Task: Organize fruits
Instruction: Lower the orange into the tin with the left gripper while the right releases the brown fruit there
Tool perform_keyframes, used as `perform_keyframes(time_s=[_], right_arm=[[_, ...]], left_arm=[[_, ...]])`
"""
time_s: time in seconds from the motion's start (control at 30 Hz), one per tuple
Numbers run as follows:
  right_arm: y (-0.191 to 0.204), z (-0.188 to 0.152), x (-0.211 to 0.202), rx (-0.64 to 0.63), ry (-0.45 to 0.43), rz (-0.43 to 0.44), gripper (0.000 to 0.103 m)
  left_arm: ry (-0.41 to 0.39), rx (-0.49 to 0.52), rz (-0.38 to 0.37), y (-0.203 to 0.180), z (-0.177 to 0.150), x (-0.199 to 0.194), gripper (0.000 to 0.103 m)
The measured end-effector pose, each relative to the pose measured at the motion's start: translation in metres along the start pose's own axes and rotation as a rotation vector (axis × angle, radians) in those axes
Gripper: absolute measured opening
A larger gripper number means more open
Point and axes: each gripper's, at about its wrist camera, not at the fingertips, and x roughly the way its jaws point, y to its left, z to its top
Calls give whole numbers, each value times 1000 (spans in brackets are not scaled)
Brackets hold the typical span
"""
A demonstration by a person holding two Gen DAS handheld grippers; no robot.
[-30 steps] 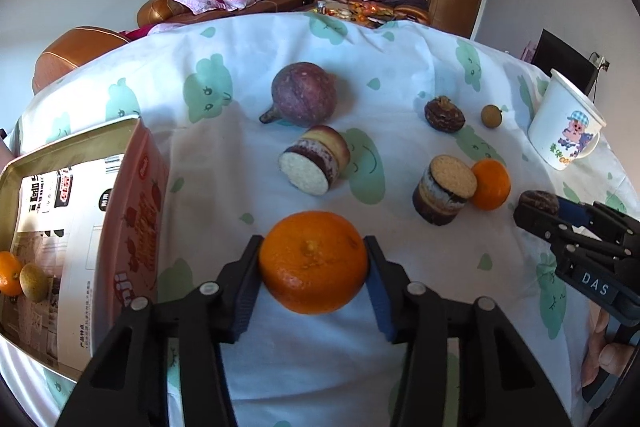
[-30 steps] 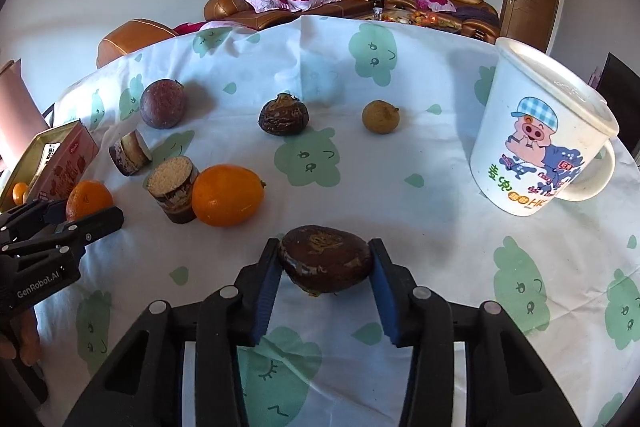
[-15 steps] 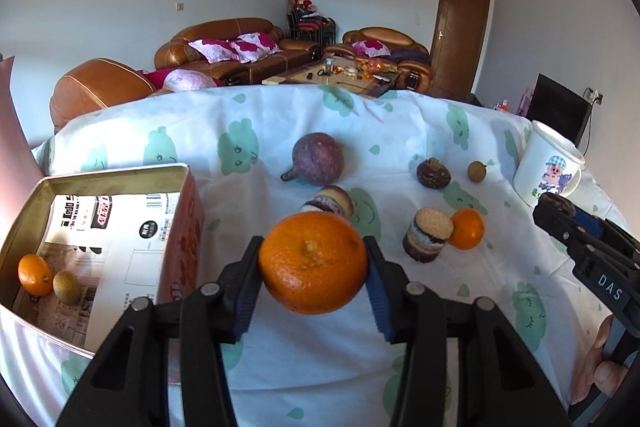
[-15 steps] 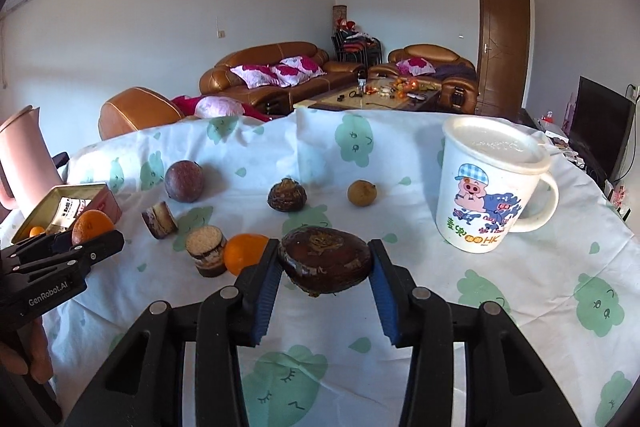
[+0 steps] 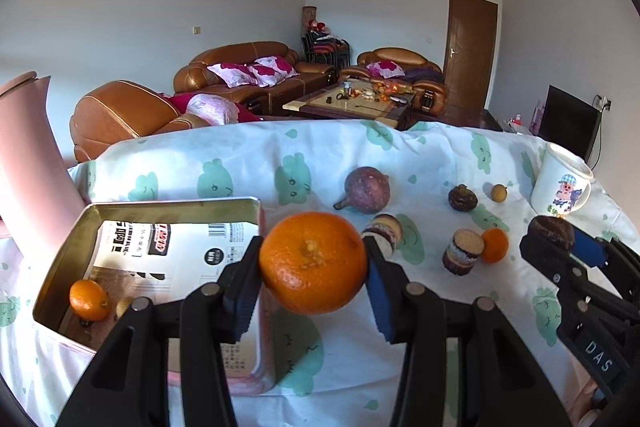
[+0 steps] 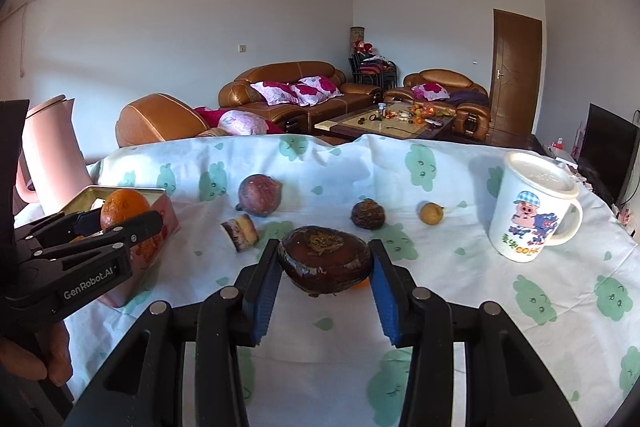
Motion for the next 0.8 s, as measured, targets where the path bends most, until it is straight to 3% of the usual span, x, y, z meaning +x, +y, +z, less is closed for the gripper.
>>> perform_keyframes(time_s=[0.4, 0.8], right_arm=[[90, 27, 20, -22, -11, 125, 45], [175, 35, 71, 5, 78, 220, 45]], left_arm=[[-24, -75, 123, 80, 9, -5, 49], [38, -154, 274, 155, 4, 9, 49]])
